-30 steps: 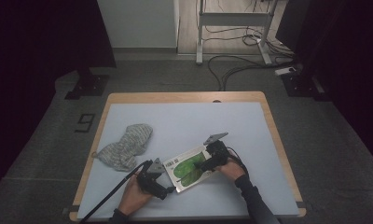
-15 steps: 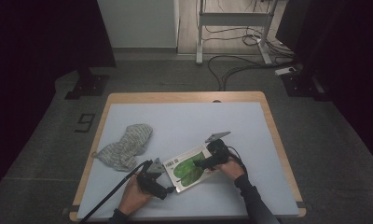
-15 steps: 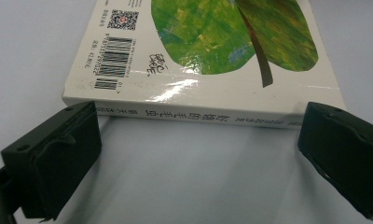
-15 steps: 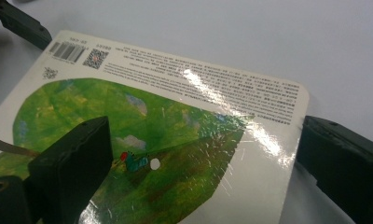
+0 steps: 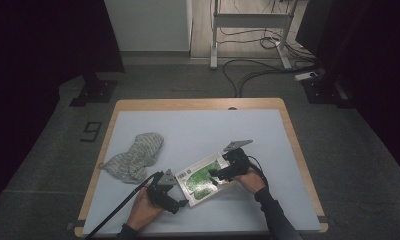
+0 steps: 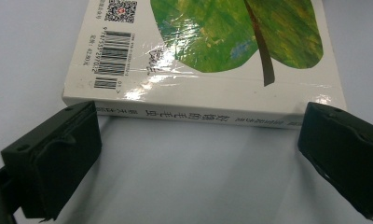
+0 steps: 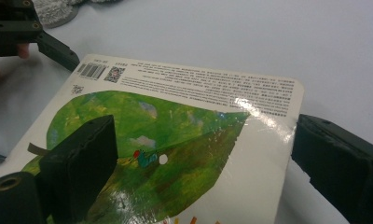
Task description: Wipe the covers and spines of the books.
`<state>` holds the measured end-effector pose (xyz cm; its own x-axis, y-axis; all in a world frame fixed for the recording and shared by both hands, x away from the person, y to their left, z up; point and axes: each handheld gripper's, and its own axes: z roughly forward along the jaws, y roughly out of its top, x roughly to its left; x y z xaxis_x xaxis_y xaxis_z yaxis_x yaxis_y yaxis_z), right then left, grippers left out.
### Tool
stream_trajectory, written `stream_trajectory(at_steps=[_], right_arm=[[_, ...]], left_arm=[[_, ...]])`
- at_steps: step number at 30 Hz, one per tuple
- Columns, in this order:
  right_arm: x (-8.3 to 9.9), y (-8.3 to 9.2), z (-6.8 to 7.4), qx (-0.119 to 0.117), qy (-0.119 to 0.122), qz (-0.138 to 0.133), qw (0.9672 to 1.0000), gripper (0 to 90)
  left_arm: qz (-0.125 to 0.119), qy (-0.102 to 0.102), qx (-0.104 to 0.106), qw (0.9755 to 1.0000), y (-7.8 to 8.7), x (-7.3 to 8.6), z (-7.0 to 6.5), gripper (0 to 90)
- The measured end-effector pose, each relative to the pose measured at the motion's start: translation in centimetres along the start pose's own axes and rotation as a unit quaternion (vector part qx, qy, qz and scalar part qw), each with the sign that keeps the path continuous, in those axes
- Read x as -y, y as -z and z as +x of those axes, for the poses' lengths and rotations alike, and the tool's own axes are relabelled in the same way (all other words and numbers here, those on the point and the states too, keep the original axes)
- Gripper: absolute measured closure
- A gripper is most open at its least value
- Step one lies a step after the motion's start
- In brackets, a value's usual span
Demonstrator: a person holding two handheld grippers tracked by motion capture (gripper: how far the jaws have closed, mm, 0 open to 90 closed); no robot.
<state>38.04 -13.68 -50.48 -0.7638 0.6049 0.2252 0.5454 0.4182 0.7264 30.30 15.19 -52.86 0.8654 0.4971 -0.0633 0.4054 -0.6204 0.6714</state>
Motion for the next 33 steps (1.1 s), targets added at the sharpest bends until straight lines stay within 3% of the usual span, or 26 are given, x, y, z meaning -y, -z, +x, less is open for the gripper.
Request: stream_trajectory(at_steps=[25, 26, 28, 30, 33], right_arm=[[1.1, 2.2, 0.8, -0.022, -0.027, -0.027, 0.9990, 7.6], [1.2, 2.2, 0.8, -0.042, -0.028, -0.024, 0.9984, 13.8], [1.3, 2.1, 1.1, -0.085, -0.034, -0.023, 0.9956, 12.9], [1.3, 2.0, 1.7, -0.059, -0.021, -0.019, 0.9978, 12.6], [1.1, 2.0, 1.9, -0.054, -0.005, -0.010, 0.9985, 13.0]], left_arm=[[0.001, 0.000, 0.000, 1.0000, 0.0, 0.0, 0.0, 0.0], [0.001, -0.001, 0.000, 1.0000, 0.0, 0.0, 0.0, 0.0], [0.000, 0.000, 0.000, 1.0000, 0.0, 0.0, 0.0, 0.0], [0.001, -0.001, 0.000, 1.0000, 0.0, 0.0, 0.0, 0.0], [0.000, 0.000, 0.000, 1.0000, 0.0, 0.0, 0.0, 0.0]])
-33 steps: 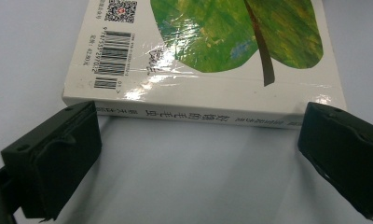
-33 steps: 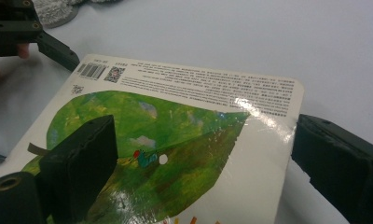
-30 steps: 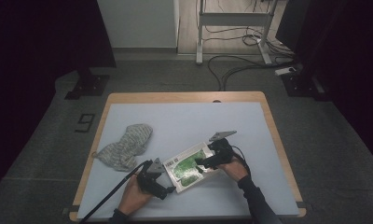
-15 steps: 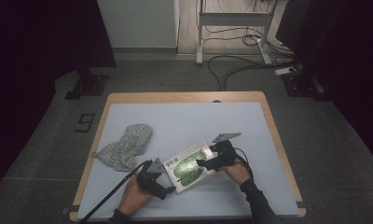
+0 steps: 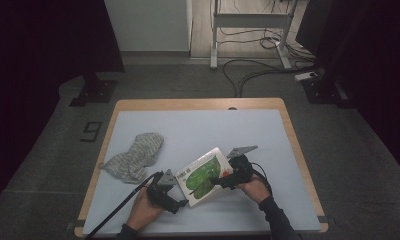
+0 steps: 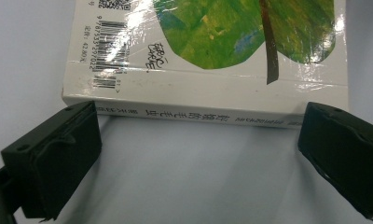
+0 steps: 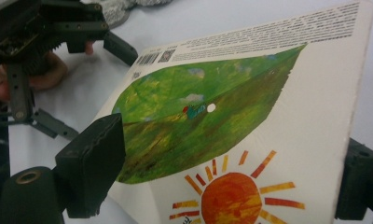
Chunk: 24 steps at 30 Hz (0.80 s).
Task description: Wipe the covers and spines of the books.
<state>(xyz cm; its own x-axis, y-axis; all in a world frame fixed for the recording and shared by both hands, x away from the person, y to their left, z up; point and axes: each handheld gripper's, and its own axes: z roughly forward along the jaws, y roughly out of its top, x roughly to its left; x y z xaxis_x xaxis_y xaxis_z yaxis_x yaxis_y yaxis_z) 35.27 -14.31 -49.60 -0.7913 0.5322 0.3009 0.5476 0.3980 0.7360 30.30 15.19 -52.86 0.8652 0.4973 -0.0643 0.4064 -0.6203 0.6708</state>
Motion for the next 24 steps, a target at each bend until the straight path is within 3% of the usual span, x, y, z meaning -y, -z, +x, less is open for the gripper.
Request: stream_trajectory(at_steps=[11, 19, 24], right_arm=[[-0.3, 0.8, -0.9, 0.006, 0.038, 0.033, 0.9987, 15.5], [-0.8, 1.5, -1.1, 0.014, 0.073, 0.063, 0.9952, 28.9], [-0.6, 1.6, -1.2, 0.015, 0.074, 0.074, 0.9943, 32.8]], left_arm=[[0.001, -0.002, -0.001, 1.0000, 0.0, 0.0, 0.0, 0.0], [0.002, -0.005, -0.002, 1.0000, 0.0, 0.0, -0.1, 0.0], [0.001, -0.004, -0.002, 1.0000, 0.1, 0.0, 0.0, 0.1]])
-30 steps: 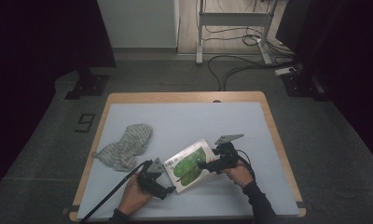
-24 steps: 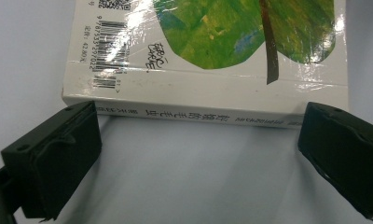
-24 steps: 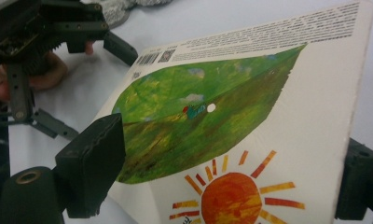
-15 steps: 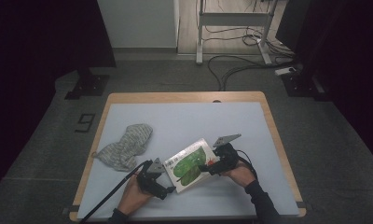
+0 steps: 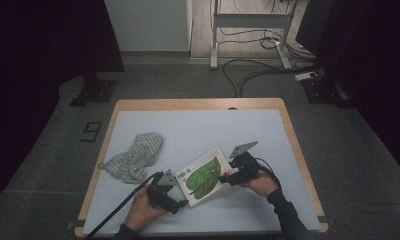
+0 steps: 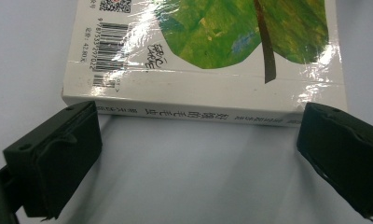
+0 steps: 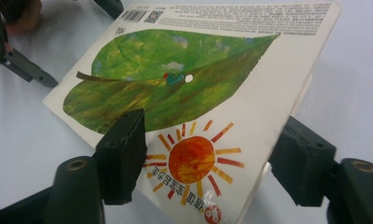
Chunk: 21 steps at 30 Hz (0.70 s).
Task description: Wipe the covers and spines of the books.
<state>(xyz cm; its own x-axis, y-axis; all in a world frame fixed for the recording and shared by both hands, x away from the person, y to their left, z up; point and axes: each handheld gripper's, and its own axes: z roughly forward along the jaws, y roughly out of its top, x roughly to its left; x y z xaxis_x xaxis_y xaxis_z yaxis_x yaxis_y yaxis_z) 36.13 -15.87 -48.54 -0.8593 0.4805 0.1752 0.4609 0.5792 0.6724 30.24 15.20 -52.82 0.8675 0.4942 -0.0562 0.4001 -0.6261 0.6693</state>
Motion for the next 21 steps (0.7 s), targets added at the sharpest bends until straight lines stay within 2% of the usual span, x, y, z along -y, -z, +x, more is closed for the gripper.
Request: stream_trajectory(at_steps=[7, 12, 21], right_arm=[[0.4, 0.6, -0.1, -0.003, 0.002, -0.006, 1.0000, 41.3], [0.8, 0.6, -0.1, 0.001, 0.003, -0.008, 1.0000, 43.8], [1.2, 1.0, 0.2, 0.006, 0.010, -0.009, 0.9999, 49.0]], left_arm=[[0.003, -0.001, -0.001, 1.0000, 0.1, 0.0, -0.1, 0.6], [0.005, 0.015, 0.016, 0.9997, 0.5, -0.1, 0.2, 0.7], [0.007, 0.019, 0.016, 0.9997, 0.6, -0.2, 0.3, 1.2]])
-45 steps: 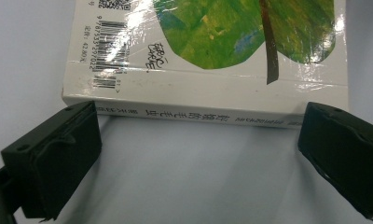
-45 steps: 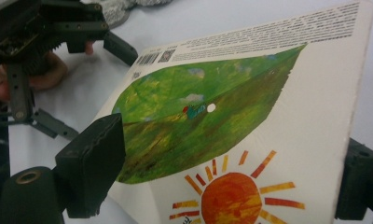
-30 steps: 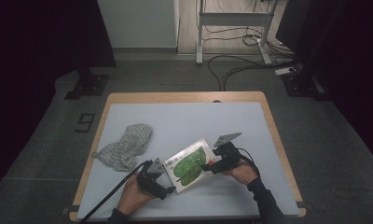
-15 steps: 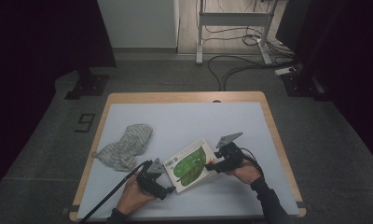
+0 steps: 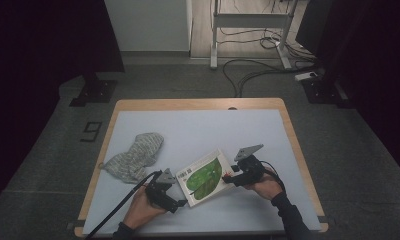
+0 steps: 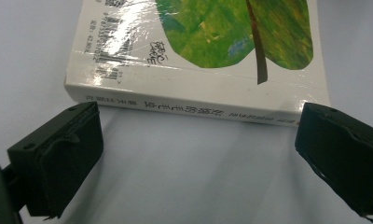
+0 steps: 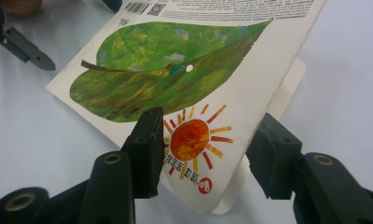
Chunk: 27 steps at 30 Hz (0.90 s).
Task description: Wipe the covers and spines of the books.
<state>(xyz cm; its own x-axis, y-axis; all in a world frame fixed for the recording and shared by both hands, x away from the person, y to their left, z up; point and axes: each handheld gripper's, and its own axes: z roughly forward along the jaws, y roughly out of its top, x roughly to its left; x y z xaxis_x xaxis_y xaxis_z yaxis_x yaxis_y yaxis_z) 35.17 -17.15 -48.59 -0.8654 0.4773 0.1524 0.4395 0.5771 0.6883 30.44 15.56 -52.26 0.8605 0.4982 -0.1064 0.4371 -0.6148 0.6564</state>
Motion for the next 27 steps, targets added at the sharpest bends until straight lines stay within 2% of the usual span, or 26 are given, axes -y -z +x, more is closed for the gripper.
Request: stream_trajectory(at_steps=[15, 27], right_arm=[[1.7, 0.6, 0.6, 0.005, 0.002, -0.010, 0.9999, 54.1], [2.8, 1.3, 1.1, 0.011, 0.007, -0.019, 0.9997, 58.3]], left_arm=[[-0.006, 0.006, 0.007, 0.9999, 0.4, -0.3, 0.1, 2.6], [-0.003, -0.002, 0.014, 0.9999, 0.4, -1.2, 0.1, 3.4]])
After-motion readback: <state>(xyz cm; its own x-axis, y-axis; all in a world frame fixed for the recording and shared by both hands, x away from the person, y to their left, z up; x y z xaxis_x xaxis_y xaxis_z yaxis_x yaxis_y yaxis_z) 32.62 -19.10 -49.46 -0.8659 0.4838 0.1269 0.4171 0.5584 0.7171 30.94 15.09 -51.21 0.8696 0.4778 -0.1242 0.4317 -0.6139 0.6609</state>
